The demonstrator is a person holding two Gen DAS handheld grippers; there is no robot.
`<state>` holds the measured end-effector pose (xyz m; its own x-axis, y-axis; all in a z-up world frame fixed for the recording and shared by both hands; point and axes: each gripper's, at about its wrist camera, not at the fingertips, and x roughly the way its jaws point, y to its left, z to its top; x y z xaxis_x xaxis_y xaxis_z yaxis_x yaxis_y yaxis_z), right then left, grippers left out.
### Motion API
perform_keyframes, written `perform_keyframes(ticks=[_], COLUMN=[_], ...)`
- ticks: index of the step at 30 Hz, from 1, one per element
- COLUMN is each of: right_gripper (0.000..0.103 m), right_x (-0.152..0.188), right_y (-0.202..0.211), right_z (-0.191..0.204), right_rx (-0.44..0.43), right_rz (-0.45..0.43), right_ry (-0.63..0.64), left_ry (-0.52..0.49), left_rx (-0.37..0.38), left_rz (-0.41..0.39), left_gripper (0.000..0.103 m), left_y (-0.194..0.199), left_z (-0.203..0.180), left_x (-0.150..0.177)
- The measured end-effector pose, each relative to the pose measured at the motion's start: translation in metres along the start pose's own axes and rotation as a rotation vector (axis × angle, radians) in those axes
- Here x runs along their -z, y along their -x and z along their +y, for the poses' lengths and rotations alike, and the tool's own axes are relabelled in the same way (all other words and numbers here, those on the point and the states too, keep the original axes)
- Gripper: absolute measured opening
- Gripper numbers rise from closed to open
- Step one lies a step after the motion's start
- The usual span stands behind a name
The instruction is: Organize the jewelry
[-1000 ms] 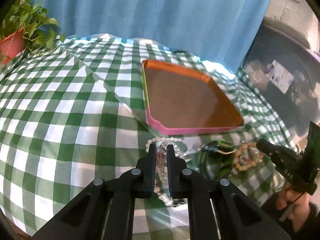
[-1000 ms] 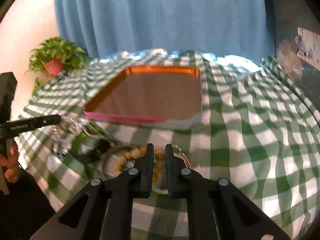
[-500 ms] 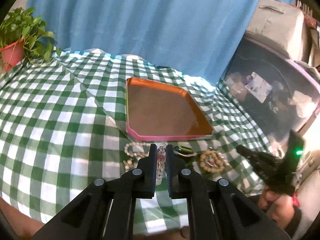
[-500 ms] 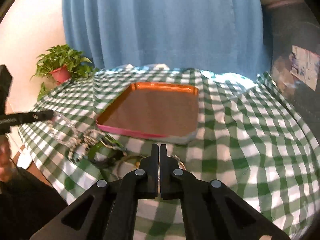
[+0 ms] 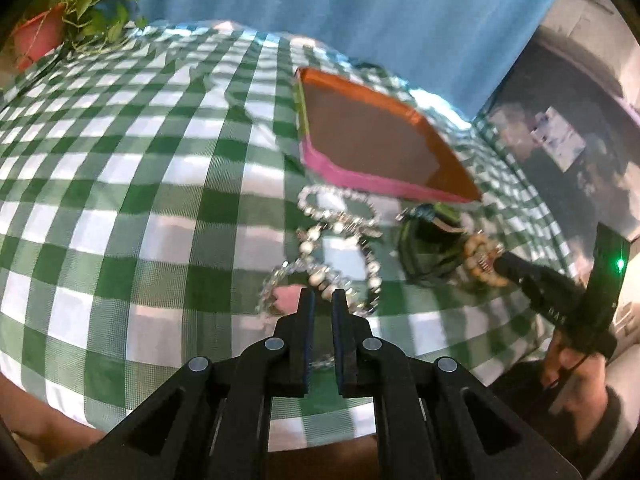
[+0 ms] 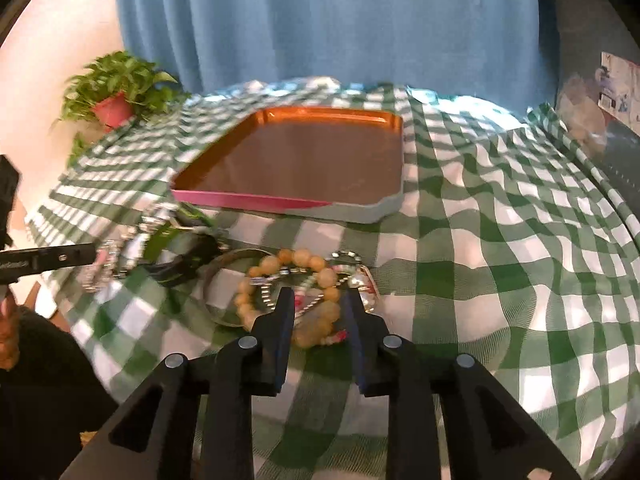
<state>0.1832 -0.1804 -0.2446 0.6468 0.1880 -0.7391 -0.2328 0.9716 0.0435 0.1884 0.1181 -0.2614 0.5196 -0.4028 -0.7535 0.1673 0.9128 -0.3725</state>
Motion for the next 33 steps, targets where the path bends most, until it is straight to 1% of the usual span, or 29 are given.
perform_keyframes(ticks=[1, 2, 3, 5, 6, 8, 9, 14, 16, 17, 19, 20, 22, 23, 24, 25, 26, 27, 28, 31, 33], right_gripper=[0.023, 0.023, 0.02, 0.01, 0.01, 0.01, 0.01, 0.01, 0.01, 0.01, 0.01, 0.01, 0.01, 0.01, 0.01, 0.01, 0.01, 0.01, 0.01, 0.01, 0.01], right_x=[-0.001, 0.0, 0.0, 0.0, 0.0, 0.0, 0.0, -0.012, -0.016, -0.017, -0.019, -0.018, -0.013, -0.01, -0.008, -0.006, -0.006, -0.006, -0.008, -0.016, -0.016], right_y=[-0.006, -0.007, -0.007, -0.007, -0.008, -0.008, -0.007, 0.017, 0.027, 0.031, 0.038, 0.041, 0.042, 0.043, 0.047, 0.054, 0.063, 0.071, 0.078, 0.091, 0.086], right_z=[-0.001, -0.002, -0.004, -0.006, -0.007, -0.007, -0.008, -0.008, -0.005, -0.003, 0.003, 0.006, 0.009, 0.009, 0.01, 0.013, 0.018, 0.022, 0.026, 0.037, 0.042], right_rx=[-0.007, -0.013, -0.014, -0.028, -0.014, -0.016, -0.014, -0.015, -0.025, -0.026, -0.027, -0.022, -0.024, -0.043, -0.052, -0.058, -0.067, -0.076, -0.088, -0.124, -0.123], right_rz=[0.02, 0.019, 0.019, 0.018, 0.025, 0.028, 0.024, -0.067, -0.09, -0.102, -0.113, -0.116, -0.098, -0.085, -0.08, -0.087, -0.104, -0.12, -0.137, -0.169, -0.169], right_ry=[-0.004, -0.015, -0.026, -0.037, -0.033, -0.036, -0.046, -0.049, -0.049, -0.047, -0.034, -0.021, -0.019, -0.035, -0.043, -0.042, -0.033, -0.028, -0.024, -0.01, 0.012], left_ry=[-0.001, -0.001, -0.006, -0.014, -0.022, -0.059, -0.065, -0.105, -0.127, -0.144, -0.141, -0.12, -0.073, -0.065, -0.068, -0.073, -0.079, -0.085, -0.09, -0.112, -0.158], left_rx=[0.009, 0.001, 0.002, 0.001, -0.003, -0.021, -0.017, 0.019, 0.0, -0.024, -0.076, -0.094, -0.105, -0.108, -0.114, -0.138, -0.143, -0.156, -0.173, -0.175, -0.206], left_rz=[-0.002, 0.015, 0.003, 0.0, 0.001, 0.003, 0.006, -0.061, -0.092, -0.096, -0.068, -0.046, 0.01, 0.019, 0.015, 0.008, 0.004, 0.005, -0.001, -0.009, -0.021], left_gripper=[0.01, 0.01, 0.011, 0.011, 0.011, 0.006, 0.003, 0.001, 0.001, 0.002, 0.006, 0.008, 0.01, 0.013, 0.019, 0.029, 0.032, 0.034, 0.04, 0.05, 0.051], left_y=[0.0, -0.003, -0.002, -0.002, -0.003, -0.003, -0.003, 0.02, 0.03, 0.033, 0.03, 0.026, 0.016, 0.013, 0.013, 0.012, 0.013, 0.012, 0.012, 0.009, 0.006], left_z=[0.001, 0.001, 0.003, 0.002, 0.002, -0.002, -0.003, -0.017, -0.022, -0.024, -0.021, -0.015, 0.0, 0.004, 0.007, 0.008, 0.008, 0.007, 0.007, 0.005, -0.002], left_x=[0.002, 0.003, 0.003, 0.005, 0.005, 0.004, 0.003, -0.004, -0.006, -0.006, -0.005, -0.003, 0.002, 0.005, 0.007, 0.008, 0.008, 0.008, 0.008, 0.009, 0.01])
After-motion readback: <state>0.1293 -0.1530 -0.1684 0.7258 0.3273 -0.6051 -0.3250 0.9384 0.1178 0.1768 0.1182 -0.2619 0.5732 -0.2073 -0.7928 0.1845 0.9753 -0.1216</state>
